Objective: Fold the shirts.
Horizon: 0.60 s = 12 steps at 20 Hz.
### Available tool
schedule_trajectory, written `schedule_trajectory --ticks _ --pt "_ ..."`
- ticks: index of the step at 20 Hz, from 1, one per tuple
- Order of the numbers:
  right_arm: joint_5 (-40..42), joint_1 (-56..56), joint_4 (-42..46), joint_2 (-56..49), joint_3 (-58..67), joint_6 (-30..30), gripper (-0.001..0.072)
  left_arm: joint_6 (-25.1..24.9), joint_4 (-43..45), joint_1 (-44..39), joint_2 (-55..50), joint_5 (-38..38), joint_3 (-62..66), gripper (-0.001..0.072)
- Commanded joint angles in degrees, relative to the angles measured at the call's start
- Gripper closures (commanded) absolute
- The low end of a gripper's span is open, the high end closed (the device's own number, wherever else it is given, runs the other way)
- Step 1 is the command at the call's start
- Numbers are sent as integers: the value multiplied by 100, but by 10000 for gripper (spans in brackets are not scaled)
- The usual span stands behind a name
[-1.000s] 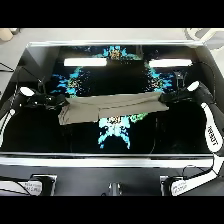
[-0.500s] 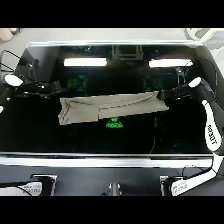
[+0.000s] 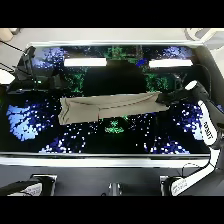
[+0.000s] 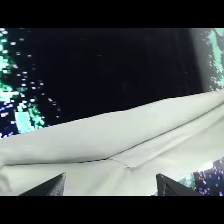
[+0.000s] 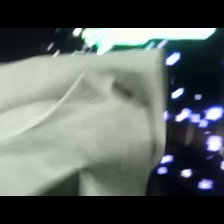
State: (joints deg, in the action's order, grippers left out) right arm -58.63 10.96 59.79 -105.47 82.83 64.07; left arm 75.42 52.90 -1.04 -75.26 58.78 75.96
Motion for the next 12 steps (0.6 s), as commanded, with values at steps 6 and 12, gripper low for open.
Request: schedule_trajectory --ticks 6,12 --pt "-595 -4 -1237 1032 9 -1102 697 586 -7 -1303 -662 -1117 -4 673" --pt "-1810 -177 -1309 2911 7 -737 696 938 -1810 -2378 -2144 -1978 9 673"
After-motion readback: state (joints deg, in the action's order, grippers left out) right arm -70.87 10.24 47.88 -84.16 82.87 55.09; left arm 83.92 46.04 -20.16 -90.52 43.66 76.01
